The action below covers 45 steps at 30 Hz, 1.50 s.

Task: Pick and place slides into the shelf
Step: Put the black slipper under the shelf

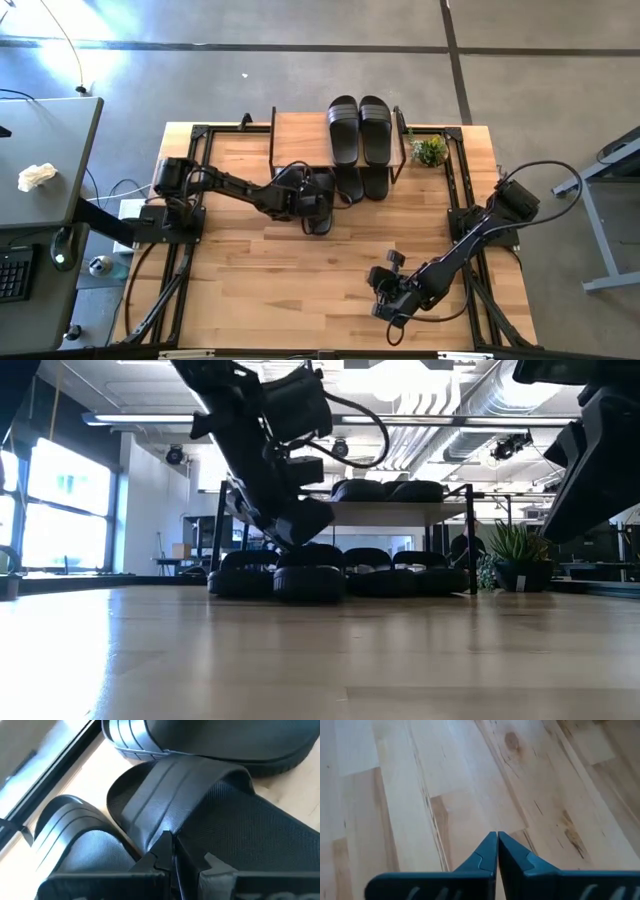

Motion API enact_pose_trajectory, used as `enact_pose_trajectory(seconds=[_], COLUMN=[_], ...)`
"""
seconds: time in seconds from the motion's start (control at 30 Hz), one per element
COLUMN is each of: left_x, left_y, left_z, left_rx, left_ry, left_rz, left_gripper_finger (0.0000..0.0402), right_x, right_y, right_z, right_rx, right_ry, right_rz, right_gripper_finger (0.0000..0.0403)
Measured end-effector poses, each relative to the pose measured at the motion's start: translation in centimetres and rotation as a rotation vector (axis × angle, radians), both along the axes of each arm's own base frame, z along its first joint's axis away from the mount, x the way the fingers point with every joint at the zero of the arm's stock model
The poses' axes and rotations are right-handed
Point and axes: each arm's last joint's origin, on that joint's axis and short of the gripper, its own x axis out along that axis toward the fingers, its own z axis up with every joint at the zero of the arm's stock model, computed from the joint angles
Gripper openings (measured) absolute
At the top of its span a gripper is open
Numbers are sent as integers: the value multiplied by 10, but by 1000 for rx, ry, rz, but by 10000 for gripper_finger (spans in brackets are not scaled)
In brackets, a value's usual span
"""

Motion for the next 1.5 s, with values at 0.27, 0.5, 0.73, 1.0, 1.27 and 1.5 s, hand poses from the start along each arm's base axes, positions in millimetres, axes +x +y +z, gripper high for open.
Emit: enact_pose_trajectory(seconds=[0.27,0.5,0.73,1.0,1.27,1.5], left_x=[-1,-4,-4,-3,-1,-5], left_y=[16,30,31,27,14,3], left_z=[3,3,3,1,3,17], left_rx=[-1,-26,-50,-86,-86,-100], left_ry=[-9,-18,-21,-20,-18,-13], left_rz=[45,72,60,25,-10,-33], left_gripper_finger=[0,0,8,79,162,194], right_x=[-1,0,0,0,0,0], right_y=[1,1,0,0,0,0], right_z=[0,0,0,0,0,0], right_rx=[6,5,-5,-9,-7,-13], right_ry=[0,0,-7,-7,-7,-7], right_rz=[-1,-2,-6,-6,-8,-6], right_gripper_finger=[4,4,4,4,4,4])
